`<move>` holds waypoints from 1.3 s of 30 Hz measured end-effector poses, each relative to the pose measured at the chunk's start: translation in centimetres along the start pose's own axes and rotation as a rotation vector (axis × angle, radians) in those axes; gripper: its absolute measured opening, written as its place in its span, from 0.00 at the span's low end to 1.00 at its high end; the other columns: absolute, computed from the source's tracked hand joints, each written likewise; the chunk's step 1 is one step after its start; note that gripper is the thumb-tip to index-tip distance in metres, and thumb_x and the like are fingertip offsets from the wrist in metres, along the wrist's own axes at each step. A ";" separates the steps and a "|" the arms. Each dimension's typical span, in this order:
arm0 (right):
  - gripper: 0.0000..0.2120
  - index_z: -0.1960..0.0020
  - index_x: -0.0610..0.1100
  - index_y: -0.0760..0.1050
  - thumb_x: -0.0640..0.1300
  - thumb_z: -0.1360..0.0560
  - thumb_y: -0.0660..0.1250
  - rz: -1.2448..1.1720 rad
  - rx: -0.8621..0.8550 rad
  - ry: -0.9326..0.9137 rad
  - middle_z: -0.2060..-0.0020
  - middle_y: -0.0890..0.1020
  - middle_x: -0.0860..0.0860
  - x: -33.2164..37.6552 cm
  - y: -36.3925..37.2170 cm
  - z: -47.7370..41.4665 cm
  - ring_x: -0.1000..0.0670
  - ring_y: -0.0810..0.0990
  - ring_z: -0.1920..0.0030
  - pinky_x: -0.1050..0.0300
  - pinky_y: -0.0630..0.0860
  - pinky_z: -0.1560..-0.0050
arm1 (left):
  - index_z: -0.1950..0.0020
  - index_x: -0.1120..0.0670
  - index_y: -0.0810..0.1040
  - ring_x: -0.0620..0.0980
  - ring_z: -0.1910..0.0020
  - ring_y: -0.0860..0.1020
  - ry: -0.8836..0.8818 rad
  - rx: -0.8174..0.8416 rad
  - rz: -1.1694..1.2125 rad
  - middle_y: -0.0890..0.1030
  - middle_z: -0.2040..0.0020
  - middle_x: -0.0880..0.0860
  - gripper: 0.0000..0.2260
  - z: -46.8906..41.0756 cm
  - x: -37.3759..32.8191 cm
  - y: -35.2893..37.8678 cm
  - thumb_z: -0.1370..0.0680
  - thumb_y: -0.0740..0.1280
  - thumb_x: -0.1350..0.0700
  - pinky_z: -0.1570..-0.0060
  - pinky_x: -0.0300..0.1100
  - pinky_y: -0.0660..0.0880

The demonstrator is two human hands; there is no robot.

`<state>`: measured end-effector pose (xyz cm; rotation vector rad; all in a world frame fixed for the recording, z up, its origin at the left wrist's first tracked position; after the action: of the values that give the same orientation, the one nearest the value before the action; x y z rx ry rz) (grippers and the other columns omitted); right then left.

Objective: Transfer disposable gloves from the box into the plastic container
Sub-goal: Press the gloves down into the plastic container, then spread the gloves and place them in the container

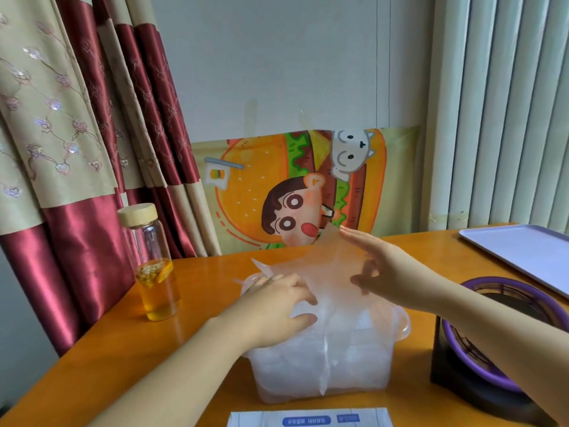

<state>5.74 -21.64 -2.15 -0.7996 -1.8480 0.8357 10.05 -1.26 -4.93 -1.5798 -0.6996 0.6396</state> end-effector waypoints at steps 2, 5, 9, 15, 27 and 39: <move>0.38 0.23 0.50 0.52 0.39 0.25 0.68 0.157 0.066 0.105 0.26 0.58 0.59 -0.8 0.7 -0.2 0.53 0.77 0.41 0.61 0.71 0.40 | 0.31 0.42 0.71 0.51 0.29 0.63 -0.059 0.157 0.023 0.66 0.29 0.43 0.18 -0.9 -0.1 0.2 0.20 0.60 0.42 0.31 0.49 0.60; 0.36 0.23 0.48 0.53 0.49 0.25 0.68 0.417 0.180 0.234 0.24 0.57 0.53 -1.6 1.7 -0.4 0.50 0.62 0.27 0.49 0.54 0.26 | 0.28 0.47 0.69 0.52 0.28 0.64 -0.070 0.340 0.064 0.66 0.26 0.48 0.19 -2.5 -0.5 0.4 0.19 0.60 0.54 0.31 0.47 0.63; 0.27 0.33 0.47 0.70 0.58 0.27 0.67 0.818 0.285 0.198 0.30 0.65 0.48 -0.5 1.6 -0.3 0.44 0.62 0.31 0.35 0.51 0.30 | 0.26 0.50 0.67 0.54 0.33 0.70 -0.055 0.482 -0.044 0.70 0.29 0.51 0.22 -3.8 -1.3 0.7 0.20 0.61 0.61 0.35 0.46 0.68; 0.21 0.35 0.45 0.75 0.49 0.26 0.70 0.589 0.359 0.029 0.41 0.78 0.49 0.5 2.9 -2.7 0.47 0.76 0.42 0.57 0.74 0.41 | 0.30 0.56 0.69 0.57 0.43 0.73 -0.073 0.573 -0.054 0.75 0.38 0.58 0.17 -4.3 -1.7 1.6 0.18 0.59 0.57 0.40 0.46 0.68; 0.48 0.22 0.47 0.48 0.63 0.31 0.69 0.576 0.896 0.235 0.26 0.61 0.48 -4.8 9.2 -5.2 0.43 0.63 0.28 0.48 0.63 0.29 | 0.25 0.52 0.64 0.55 0.32 0.68 -0.189 0.794 0.081 0.67 0.27 0.54 0.20 -4.6 -0.3 4.2 0.17 0.57 0.55 0.36 0.48 0.65; 0.39 0.22 0.47 0.49 0.62 0.25 0.62 0.556 0.988 0.274 0.24 0.56 0.48 -4.5 9.4 -5.1 0.44 0.56 0.25 0.47 0.56 0.26 | 0.21 0.51 0.48 0.60 0.23 0.47 -0.424 0.817 -0.275 0.45 0.21 0.58 0.28 -4.4 -0.2 3.9 0.17 0.55 0.46 0.29 0.52 0.57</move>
<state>13.66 -18.93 -10.21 -0.7042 -0.7673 1.6918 13.52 -4.63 -8.32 -0.5867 -0.8067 0.9141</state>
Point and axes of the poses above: each hand's wrist, its own z-axis away from the middle knuckle, its own y-axis out of the palm, x = y × z, the point moved 1 cm from there along -z, towards the middle knuckle
